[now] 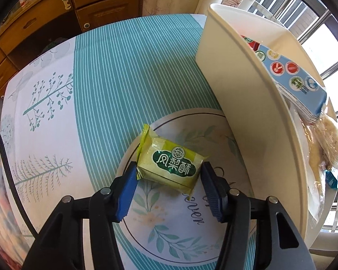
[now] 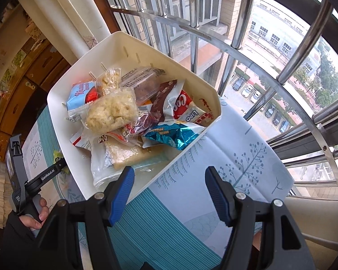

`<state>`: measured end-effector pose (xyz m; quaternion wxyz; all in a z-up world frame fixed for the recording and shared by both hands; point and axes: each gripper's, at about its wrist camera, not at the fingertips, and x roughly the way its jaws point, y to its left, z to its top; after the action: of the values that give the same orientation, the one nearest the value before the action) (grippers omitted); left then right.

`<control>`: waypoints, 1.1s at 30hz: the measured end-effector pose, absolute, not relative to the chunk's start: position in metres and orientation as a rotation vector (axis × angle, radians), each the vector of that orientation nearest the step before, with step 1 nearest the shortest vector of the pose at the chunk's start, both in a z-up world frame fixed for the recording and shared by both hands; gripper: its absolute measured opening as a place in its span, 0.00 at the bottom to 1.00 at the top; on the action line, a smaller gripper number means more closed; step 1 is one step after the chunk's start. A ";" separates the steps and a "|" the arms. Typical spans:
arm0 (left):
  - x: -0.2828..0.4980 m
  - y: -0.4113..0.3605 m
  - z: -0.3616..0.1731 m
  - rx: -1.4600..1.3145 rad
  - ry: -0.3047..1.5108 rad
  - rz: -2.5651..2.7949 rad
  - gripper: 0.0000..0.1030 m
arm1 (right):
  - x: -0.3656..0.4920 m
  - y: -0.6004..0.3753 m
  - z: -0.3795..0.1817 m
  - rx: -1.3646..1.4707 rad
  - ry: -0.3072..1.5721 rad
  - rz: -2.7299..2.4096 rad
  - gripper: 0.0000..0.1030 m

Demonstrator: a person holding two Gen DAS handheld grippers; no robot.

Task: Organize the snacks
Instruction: 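Carry the green packet over the tray with the left gripper and release it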

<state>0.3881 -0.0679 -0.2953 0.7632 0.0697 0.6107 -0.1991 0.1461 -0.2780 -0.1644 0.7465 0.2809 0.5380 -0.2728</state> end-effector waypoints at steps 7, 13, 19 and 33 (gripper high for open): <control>0.362 -0.058 -0.261 0.107 1.290 -0.435 0.53 | 0.132 -0.289 -0.156 0.610 1.151 -0.581 0.64; 0.330 -0.064 -0.225 0.025 1.247 -0.447 0.53 | 0.125 -0.301 -0.148 0.596 1.145 -0.524 0.64; 0.300 -0.076 -0.187 -0.071 1.168 -0.475 0.53 | 0.125 -0.308 -0.145 0.561 1.162 -0.436 0.64; 0.262 -0.138 -0.142 -0.180 1.068 -0.535 0.54 | 0.129 -0.323 -0.139 0.452 1.214 -0.195 0.64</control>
<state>0.2619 -0.1382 -0.1422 0.8229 -0.0848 0.5023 -0.2516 0.1295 -0.3229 -0.1391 0.7930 0.2103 0.5645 -0.0908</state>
